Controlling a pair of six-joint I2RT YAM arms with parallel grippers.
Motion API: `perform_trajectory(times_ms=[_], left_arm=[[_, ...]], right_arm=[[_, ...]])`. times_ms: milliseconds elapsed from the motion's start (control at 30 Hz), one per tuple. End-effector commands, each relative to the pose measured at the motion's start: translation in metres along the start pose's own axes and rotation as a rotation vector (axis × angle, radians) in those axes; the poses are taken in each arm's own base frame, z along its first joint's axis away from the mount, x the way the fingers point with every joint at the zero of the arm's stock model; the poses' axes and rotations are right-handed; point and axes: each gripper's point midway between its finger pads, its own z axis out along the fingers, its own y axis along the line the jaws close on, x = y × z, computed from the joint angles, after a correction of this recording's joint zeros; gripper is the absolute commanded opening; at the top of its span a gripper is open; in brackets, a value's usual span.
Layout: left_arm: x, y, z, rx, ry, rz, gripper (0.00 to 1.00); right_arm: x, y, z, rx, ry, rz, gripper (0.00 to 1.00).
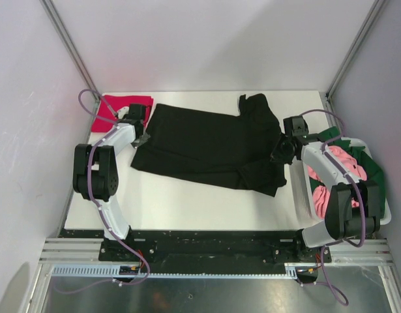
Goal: Fold and stack the t-shirts
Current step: Fold the flattened tshirt in 1/3 of the way
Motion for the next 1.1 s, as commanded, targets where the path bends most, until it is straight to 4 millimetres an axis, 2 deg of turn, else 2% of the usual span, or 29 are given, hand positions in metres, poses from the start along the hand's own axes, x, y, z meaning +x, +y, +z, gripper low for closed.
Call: perform_trajectory(times_ms=[0, 267, 567, 767, 1067], left_arm=[[-0.023, -0.005, -0.006, 0.010, -0.057, -0.024, 0.00], [-0.020, -0.002, -0.002, 0.001, -0.048, -0.029, 0.00], [-0.018, 0.004, 0.003, -0.017, -0.040, -0.036, 0.00], [-0.018, 0.006, 0.004, -0.019, -0.038, -0.038, 0.00], [-0.014, 0.003, 0.010, 0.004, -0.024, -0.025, 0.00]], right_arm=[[-0.005, -0.006, -0.001, 0.059, -0.012, -0.039, 0.00], [-0.004, -0.021, -0.006, 0.117, -0.023, -0.059, 0.00], [0.008, -0.033, 0.000, 0.125, 0.003, -0.045, 0.00], [0.005, -0.022, 0.000, 0.075, -0.007, -0.034, 0.00], [-0.018, 0.006, 0.001, 0.018, -0.030, -0.034, 0.00]])
